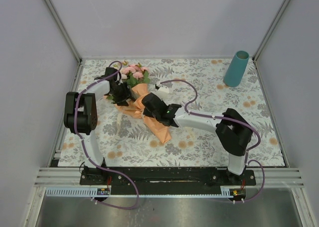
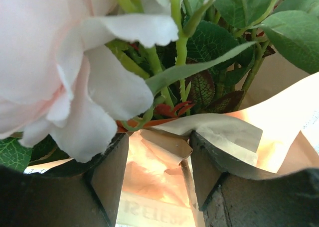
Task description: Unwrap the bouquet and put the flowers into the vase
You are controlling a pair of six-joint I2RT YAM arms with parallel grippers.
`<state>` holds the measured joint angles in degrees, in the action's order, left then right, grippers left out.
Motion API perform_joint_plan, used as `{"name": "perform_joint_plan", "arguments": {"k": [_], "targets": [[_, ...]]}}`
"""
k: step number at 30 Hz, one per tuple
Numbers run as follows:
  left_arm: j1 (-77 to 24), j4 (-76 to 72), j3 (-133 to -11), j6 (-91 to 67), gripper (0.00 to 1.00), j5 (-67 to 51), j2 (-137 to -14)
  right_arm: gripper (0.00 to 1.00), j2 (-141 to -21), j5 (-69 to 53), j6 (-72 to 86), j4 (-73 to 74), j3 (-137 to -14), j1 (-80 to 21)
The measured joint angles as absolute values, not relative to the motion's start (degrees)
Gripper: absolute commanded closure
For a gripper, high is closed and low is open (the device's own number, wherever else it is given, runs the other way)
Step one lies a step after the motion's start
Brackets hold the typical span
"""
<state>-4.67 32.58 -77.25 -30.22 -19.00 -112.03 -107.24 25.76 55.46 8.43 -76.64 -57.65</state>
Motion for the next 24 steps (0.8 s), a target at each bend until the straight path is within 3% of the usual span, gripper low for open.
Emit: {"name": "perform_joint_plan", "arguments": {"k": [1, 12, 24], "targets": [[-4.67, 32.80, -77.38, -30.20, 0.44, -18.90, -112.16, 1.00, -106.72, 25.67, 55.33, 7.92, -76.27, -57.65], [-4.67, 33.69, -77.91, -29.82, 0.44, -18.31, -112.46, 1.00, -102.41, 24.51, 54.87, 4.36, -71.83, -57.58], [-4.67, 34.04, -78.08, -29.67, 0.44, -18.13, -112.62, 1.00, -85.84, 29.08, 50.19, 4.08, -66.32, -56.95]]}}
